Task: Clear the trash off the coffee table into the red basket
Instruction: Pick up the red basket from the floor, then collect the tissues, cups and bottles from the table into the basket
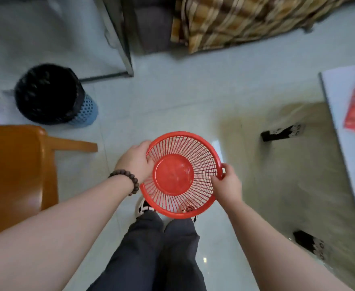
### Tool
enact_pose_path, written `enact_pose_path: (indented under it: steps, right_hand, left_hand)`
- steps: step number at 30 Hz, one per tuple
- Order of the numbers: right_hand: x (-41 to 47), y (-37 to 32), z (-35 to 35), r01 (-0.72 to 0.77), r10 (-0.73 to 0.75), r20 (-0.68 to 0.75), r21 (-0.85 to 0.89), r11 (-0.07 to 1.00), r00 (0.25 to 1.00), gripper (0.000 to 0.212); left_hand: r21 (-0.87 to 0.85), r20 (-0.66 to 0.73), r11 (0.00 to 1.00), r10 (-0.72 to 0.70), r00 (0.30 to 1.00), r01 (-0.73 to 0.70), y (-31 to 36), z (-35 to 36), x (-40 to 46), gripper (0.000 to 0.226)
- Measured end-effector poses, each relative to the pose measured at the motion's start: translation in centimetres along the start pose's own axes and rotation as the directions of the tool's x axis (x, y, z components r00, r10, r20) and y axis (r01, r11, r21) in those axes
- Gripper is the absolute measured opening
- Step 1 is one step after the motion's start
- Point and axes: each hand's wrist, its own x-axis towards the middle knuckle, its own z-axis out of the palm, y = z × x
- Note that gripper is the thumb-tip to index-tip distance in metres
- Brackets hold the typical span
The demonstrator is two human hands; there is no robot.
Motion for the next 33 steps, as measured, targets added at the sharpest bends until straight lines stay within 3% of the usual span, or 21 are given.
enact_pose_path:
  steps: [7,13,28,33]
  right_hand:
    - [-11.1,-9.6,-12.9,0.097,-0.086,-0.197,0.048,0.994,0.977,0.029]
    - [-17.3,-12.9,-19.6,0.193,-0.099,-0.408,0.195,0.962,0.908,0.019]
    - [-18.9,-11.8,-25.9,0.239,-0.005,-0.639,0.28,0.93,0.769,0.022]
    - [-15.2,-10.8,-28.4,0.238,0.05,-0.64,0.355,0.904,0.767,0.024]
  left_hand:
    - [0.018,-0.109,0.983,0.184,0.977,-0.183,8.9,-15.1,-6.7,0.041]
    - [0.097,-0.227,0.909,0.417,0.88,-0.406,14.4,-21.5,-10.3,0.033]
    - [0.011,-0.208,0.752,0.646,0.734,-0.659,24.6,-23.9,-10.2,0.033]
    - [-0.087,-0.128,0.8,0.582,0.803,-0.594,28.7,-22.6,-8.3,0.051]
